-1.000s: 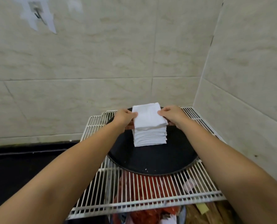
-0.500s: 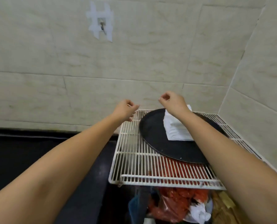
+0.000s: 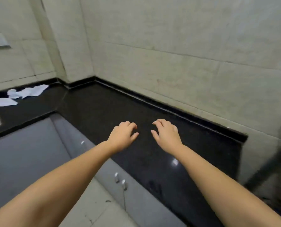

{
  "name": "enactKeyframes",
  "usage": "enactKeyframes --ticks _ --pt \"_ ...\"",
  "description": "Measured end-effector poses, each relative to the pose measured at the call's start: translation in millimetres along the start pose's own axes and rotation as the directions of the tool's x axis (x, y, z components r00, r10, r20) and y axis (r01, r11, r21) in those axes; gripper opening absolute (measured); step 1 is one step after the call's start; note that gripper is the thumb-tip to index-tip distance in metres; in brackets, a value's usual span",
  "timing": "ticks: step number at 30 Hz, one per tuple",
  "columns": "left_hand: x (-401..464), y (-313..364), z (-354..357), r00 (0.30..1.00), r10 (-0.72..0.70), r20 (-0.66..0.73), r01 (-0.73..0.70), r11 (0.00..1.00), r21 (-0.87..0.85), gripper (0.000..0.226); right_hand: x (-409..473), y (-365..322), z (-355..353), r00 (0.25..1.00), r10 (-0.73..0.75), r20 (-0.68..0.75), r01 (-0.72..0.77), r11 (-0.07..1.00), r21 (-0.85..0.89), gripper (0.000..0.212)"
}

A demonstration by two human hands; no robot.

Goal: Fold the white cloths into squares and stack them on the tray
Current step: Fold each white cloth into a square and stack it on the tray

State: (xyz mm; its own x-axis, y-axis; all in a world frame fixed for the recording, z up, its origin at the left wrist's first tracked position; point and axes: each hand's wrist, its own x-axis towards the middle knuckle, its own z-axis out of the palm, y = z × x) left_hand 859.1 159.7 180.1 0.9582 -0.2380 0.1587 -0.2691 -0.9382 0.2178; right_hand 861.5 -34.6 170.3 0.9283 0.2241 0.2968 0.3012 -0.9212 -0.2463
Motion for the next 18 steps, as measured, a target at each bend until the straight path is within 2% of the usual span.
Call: enactKeyframes --ticks 4,8,12,18 --pt "-49 -101 8 0.975 -0.22 0.025 0.218 0.975 0.047 0.04 21 -92 73 0.982 -0.136 0.128 0.132 0.99 0.039 0.041" --pt "-73 -175 8 0.93 -0.366 0.024 0.366 0.931 0.015 0.042 49 -157 125 0.938 -0.258 0.232 0.25 0.966 0.066 0.04" --pt "-76 -238 8 0.887 -0.46 0.046 0.459 0.888 0.038 0.042 88 -201 170 0.886 -0.326 0.329 0.32 0.945 0.074 0.04" --pt "-41 -344 2 0.822 -0.564 0.086 0.561 0.826 0.051 0.042 185 -257 227 0.833 -0.417 0.365 0.406 0.907 0.11 0.038"
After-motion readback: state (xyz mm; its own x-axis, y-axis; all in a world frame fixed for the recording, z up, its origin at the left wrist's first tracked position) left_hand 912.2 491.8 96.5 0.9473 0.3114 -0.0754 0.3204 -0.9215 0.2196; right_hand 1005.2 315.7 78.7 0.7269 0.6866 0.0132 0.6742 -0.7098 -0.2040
